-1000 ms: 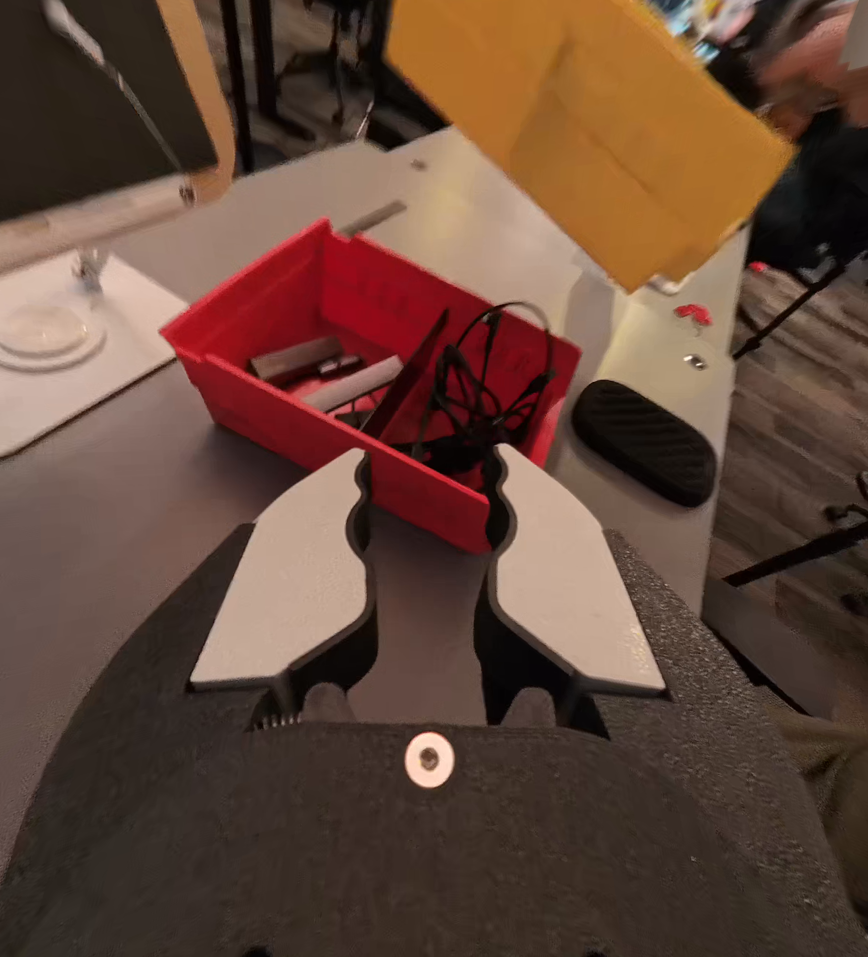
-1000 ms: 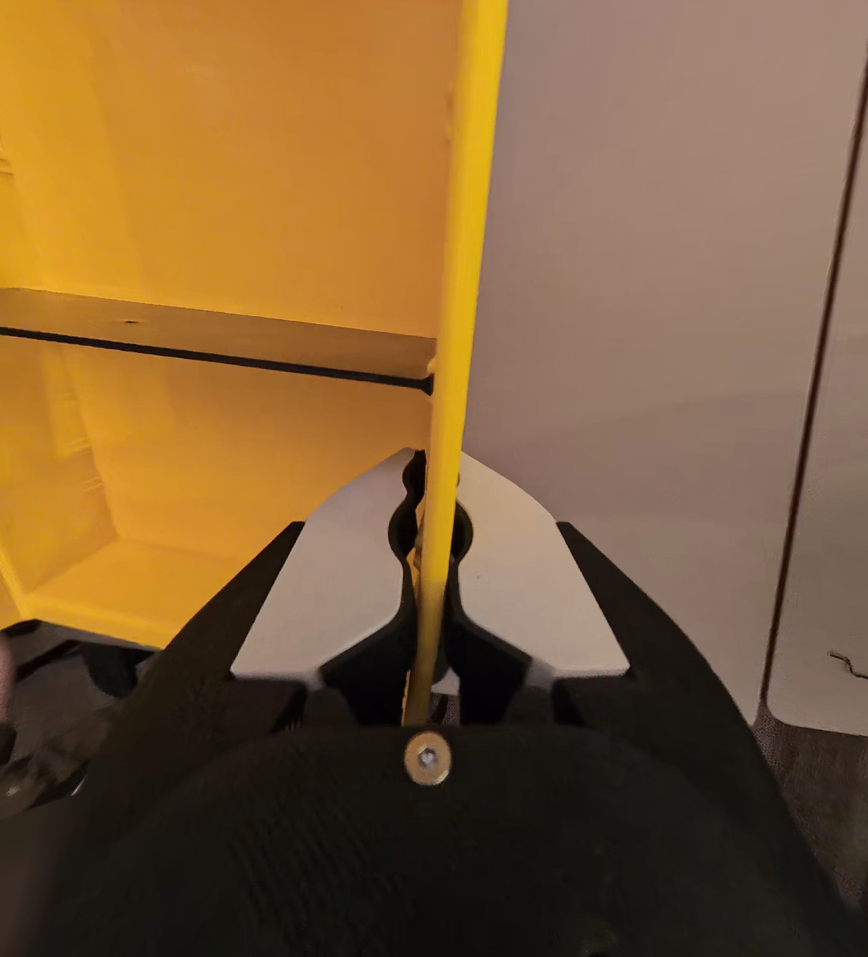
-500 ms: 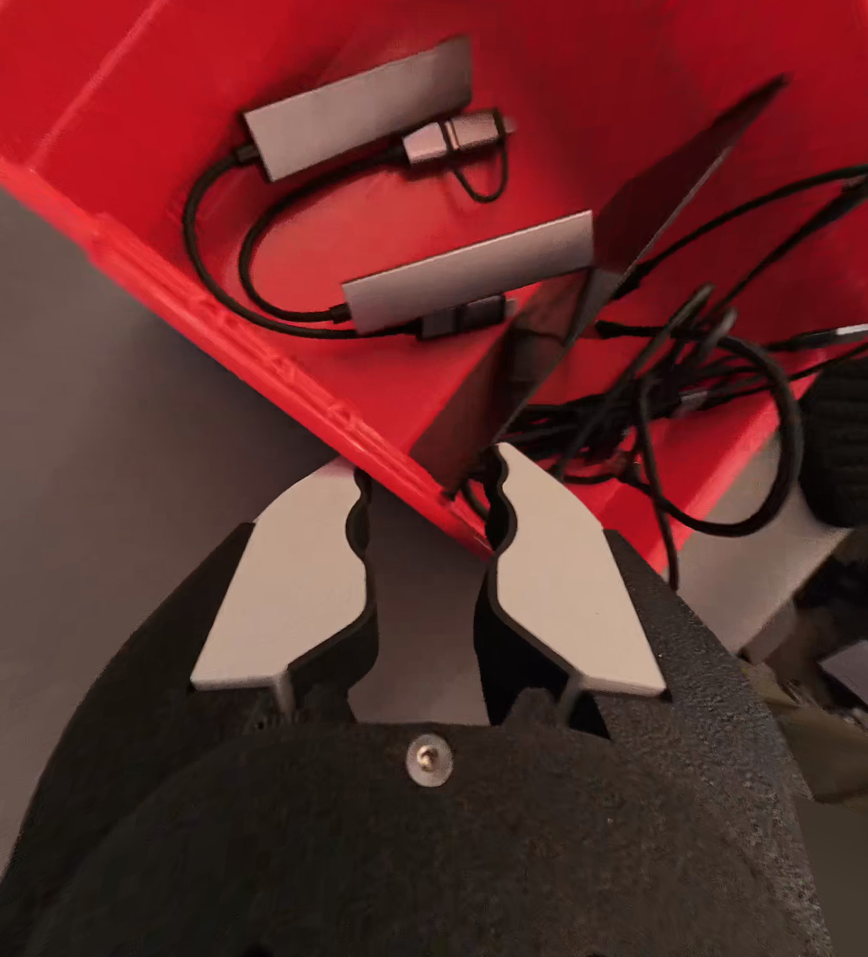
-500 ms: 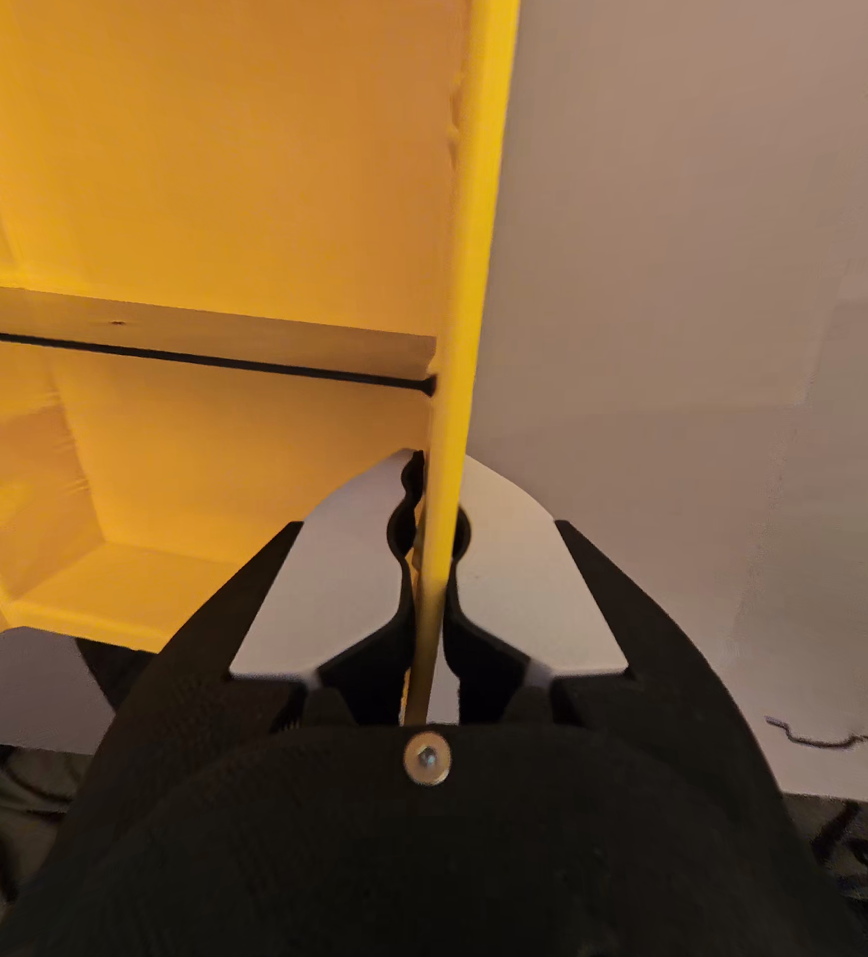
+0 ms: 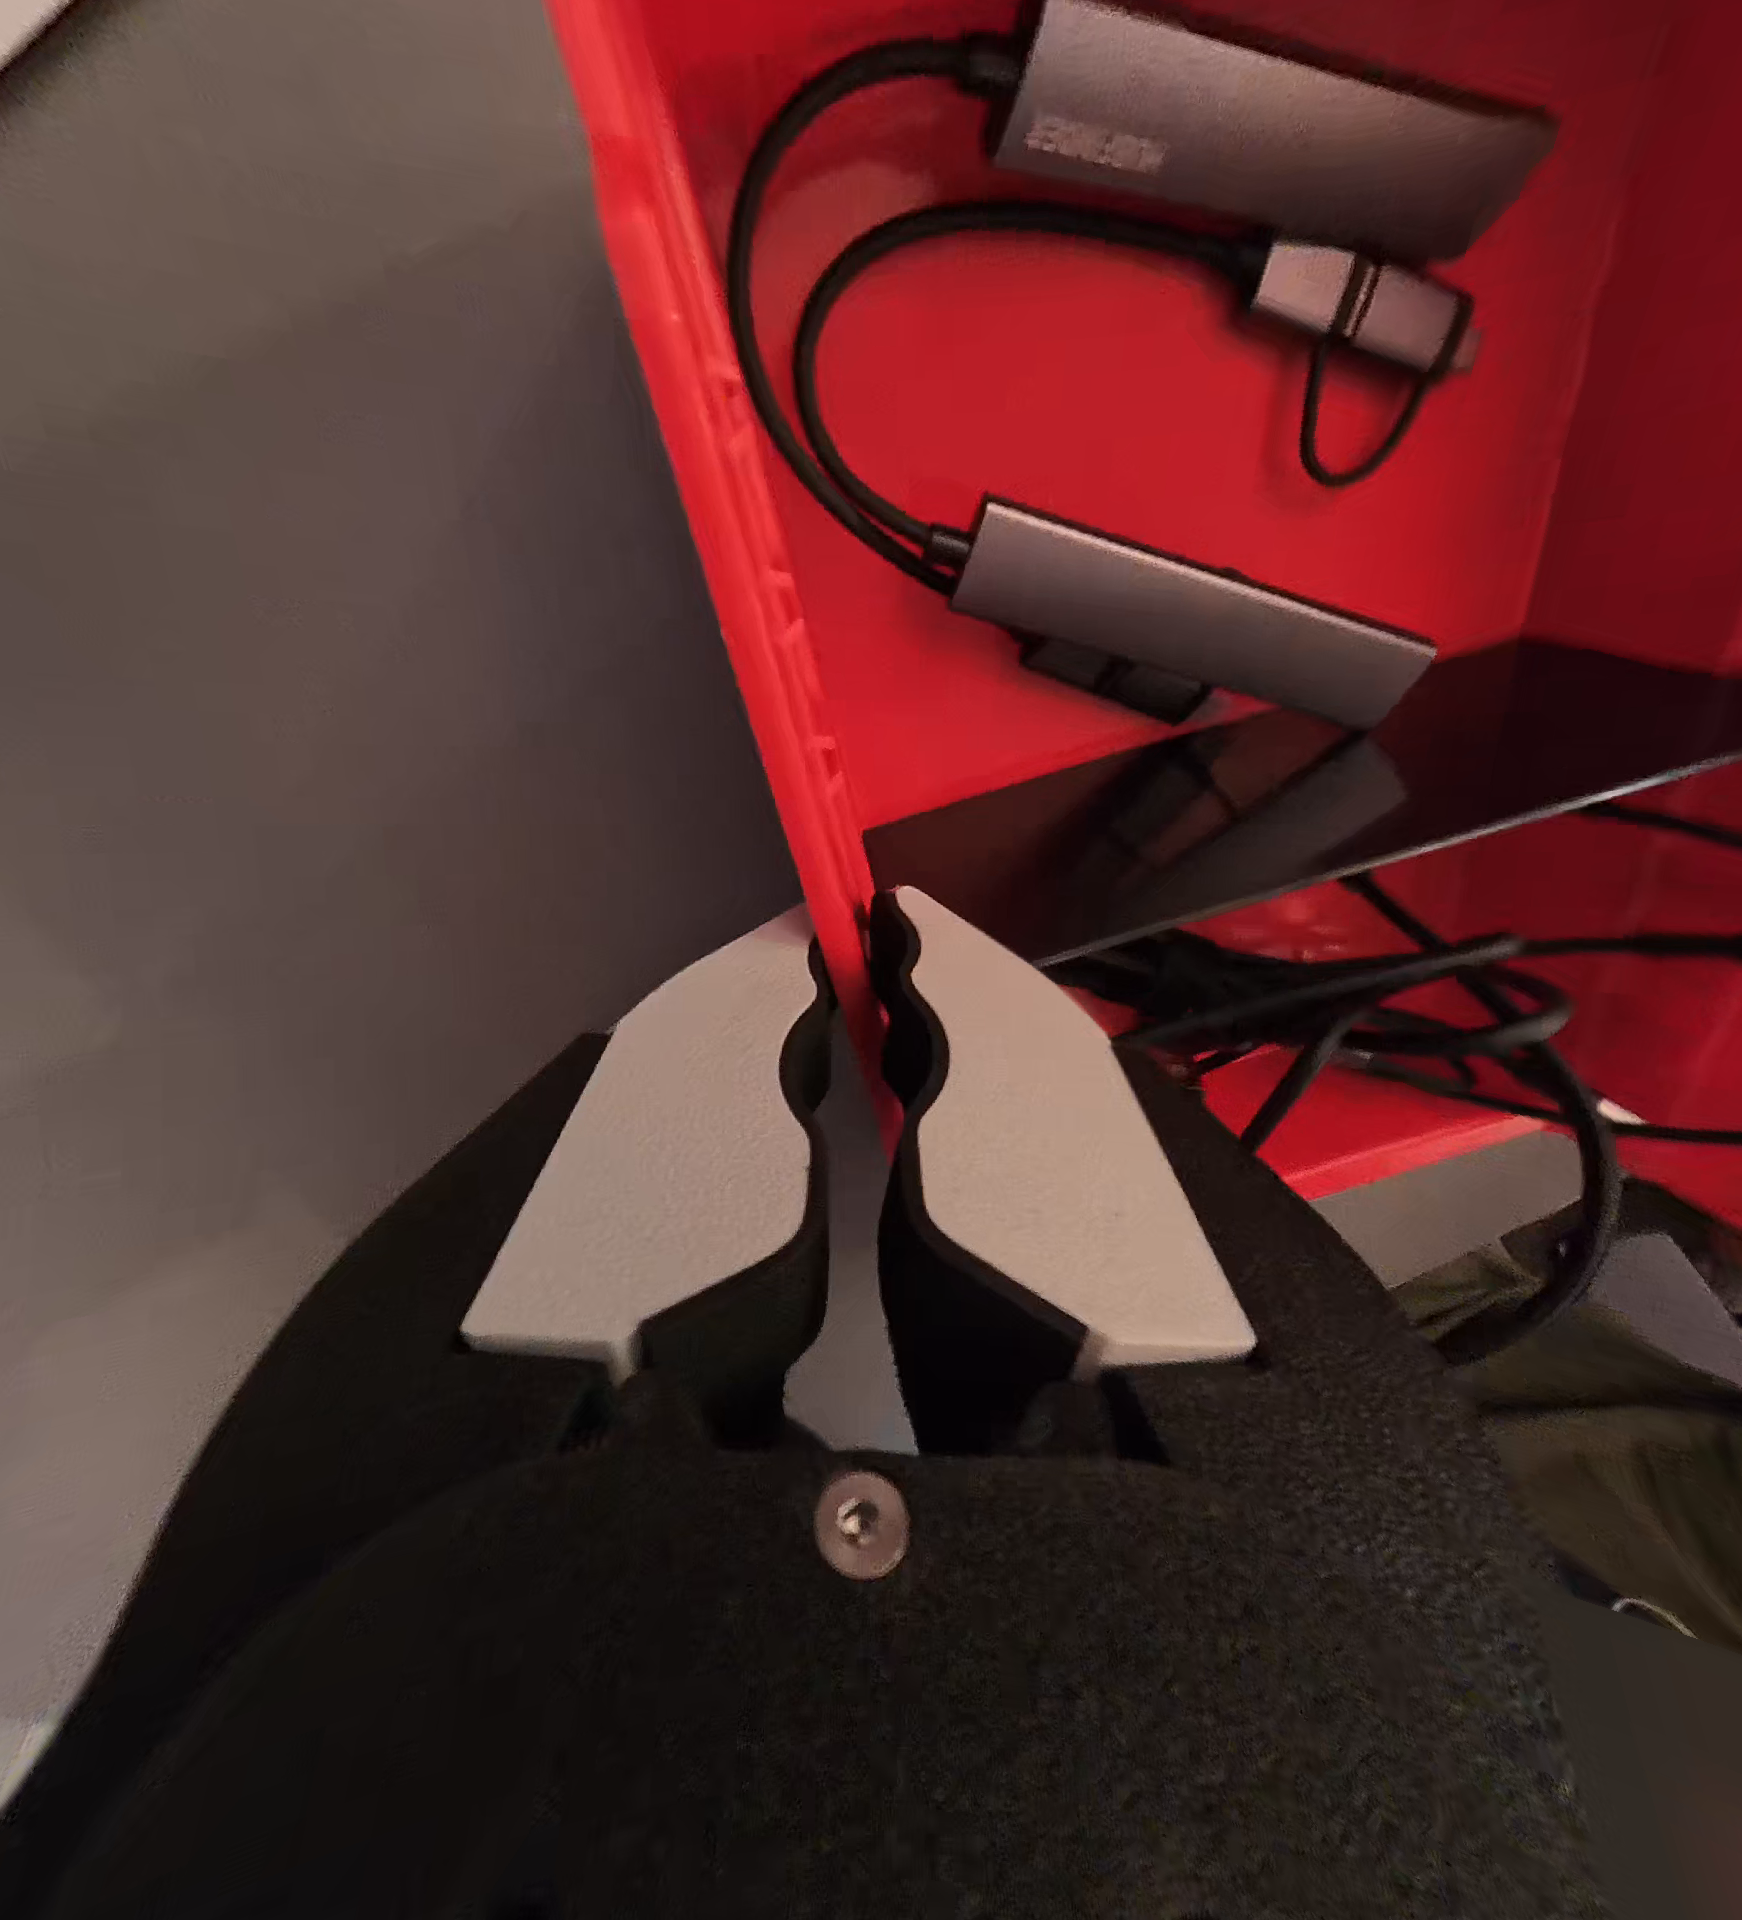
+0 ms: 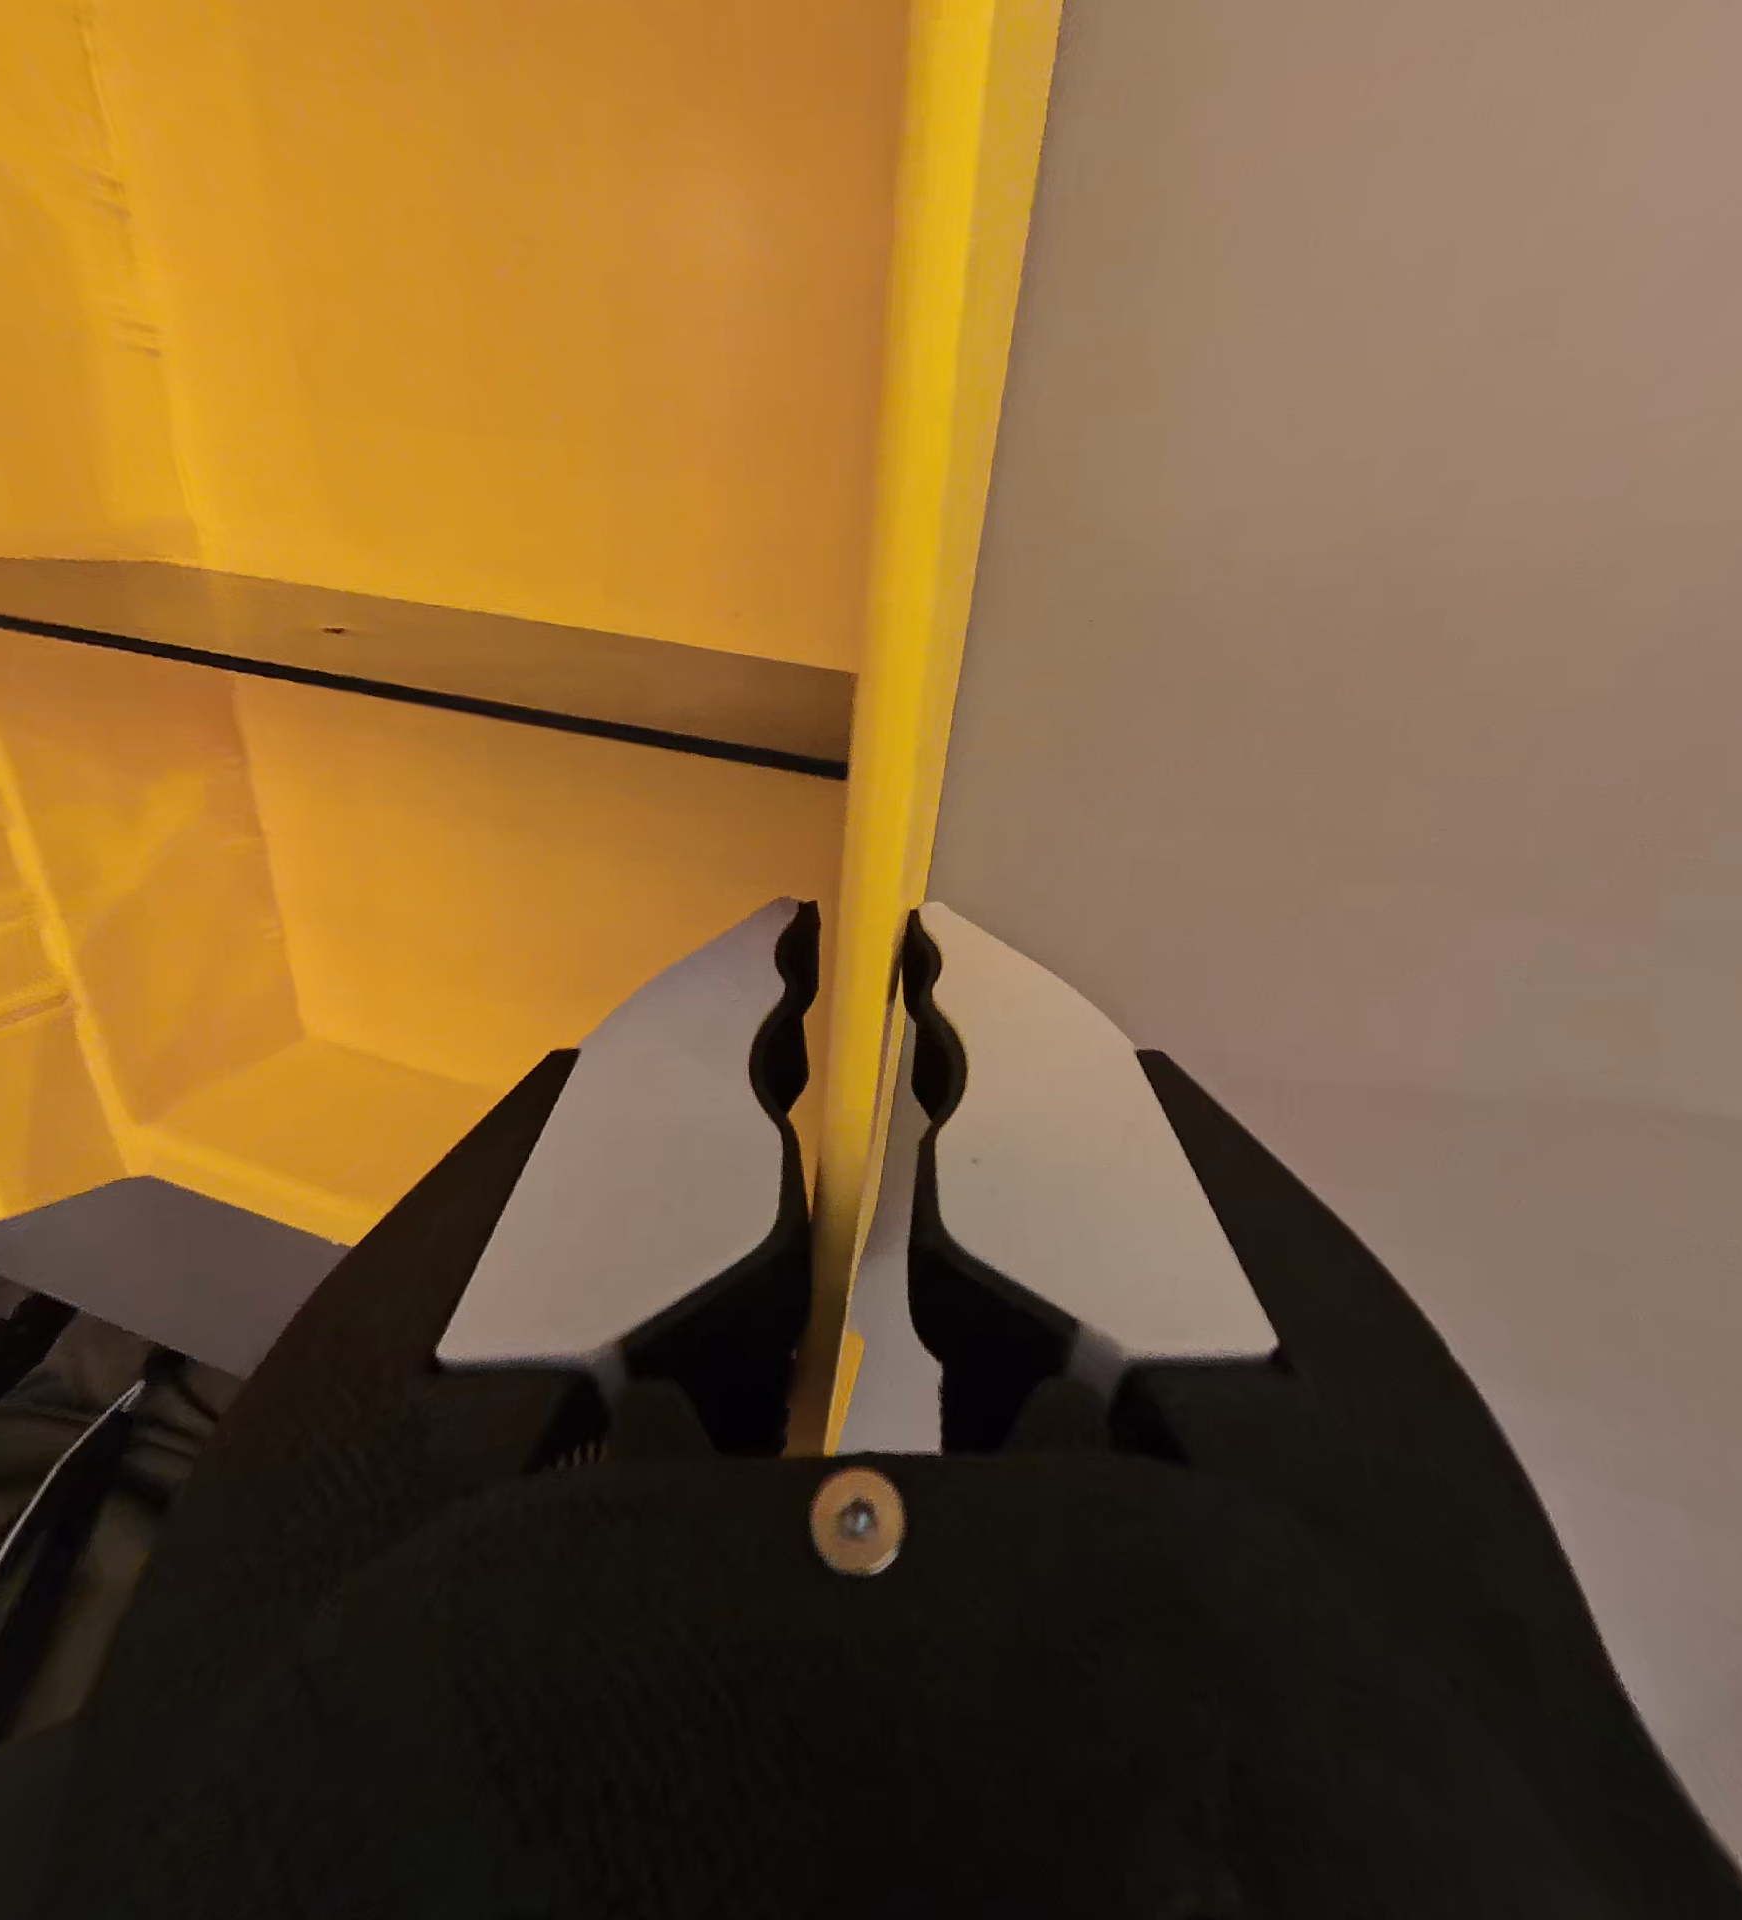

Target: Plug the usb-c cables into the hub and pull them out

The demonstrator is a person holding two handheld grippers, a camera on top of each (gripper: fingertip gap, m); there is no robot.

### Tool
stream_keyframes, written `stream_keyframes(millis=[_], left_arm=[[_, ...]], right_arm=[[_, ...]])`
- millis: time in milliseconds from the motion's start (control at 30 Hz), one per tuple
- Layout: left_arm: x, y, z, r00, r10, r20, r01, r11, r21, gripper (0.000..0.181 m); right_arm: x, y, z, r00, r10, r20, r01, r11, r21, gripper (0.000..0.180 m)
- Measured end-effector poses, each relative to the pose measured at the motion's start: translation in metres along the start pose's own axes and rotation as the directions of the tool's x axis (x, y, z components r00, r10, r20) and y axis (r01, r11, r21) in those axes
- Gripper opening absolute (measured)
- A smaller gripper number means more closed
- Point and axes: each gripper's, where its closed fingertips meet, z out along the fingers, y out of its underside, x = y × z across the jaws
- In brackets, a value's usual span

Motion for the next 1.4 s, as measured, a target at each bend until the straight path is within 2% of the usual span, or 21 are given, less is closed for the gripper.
stream_keyframes(millis=[133,367,433,567,633,800,1033,1400], left_arm=[[-0.049,0.026,-0.009,0.996,-0.086,0.022,0.086,0.996,-0.001,0.003],[-0.152,0.09,-0.028,0.966,-0.259,0.004,0.257,0.96,0.115,0.004],[-0.179,0.11,-0.033,0.955,-0.297,0.02,0.292,0.948,0.129,0.004],[-0.214,0.146,-0.041,0.939,-0.341,0.047,0.332,0.934,0.131,0.005],[-0.227,0.157,-0.043,0.925,-0.379,0.038,0.37,0.917,0.148,0.005],[-0.25,0.162,-0.047,0.912,-0.41,-0.02,0.405,0.89,0.209,0.004],[-0.264,0.153,-0.049,0.924,-0.383,0.027,0.367,0.903,0.224,0.003],[-0.264,0.162,-0.05,0.924,-0.383,0.002,0.373,0.902,0.219,0.004]], right_arm=[[0.002,-0.003,0.001,0.999,0.008,-0.034,-0.009,0.999,-0.052,0.012],[-0.009,-0.016,0.007,0.995,0.101,0.022,-0.1,0.994,-0.033,0.011],[-0.012,-0.017,0.008,0.997,0.08,0.021,-0.079,0.996,-0.038,0.011],[-0.004,-0.017,0.004,0.996,0.085,-0.037,-0.086,0.996,-0.036,0.014],[-0.003,-0.018,0.004,0.994,0.113,-0.013,-0.113,0.993,-0.029,0.016],[0.004,-0.014,0.001,0.985,0.166,-0.047,-0.167,0.986,-0.027,0.013],[0.009,-0.004,-0.003,0.964,0.261,-0.052,-0.263,0.965,-0.02,0.014],[-0.007,-0.011,0.004,0.978,0.204,-0.045,-0.206,0.977,-0.056,0.013]])
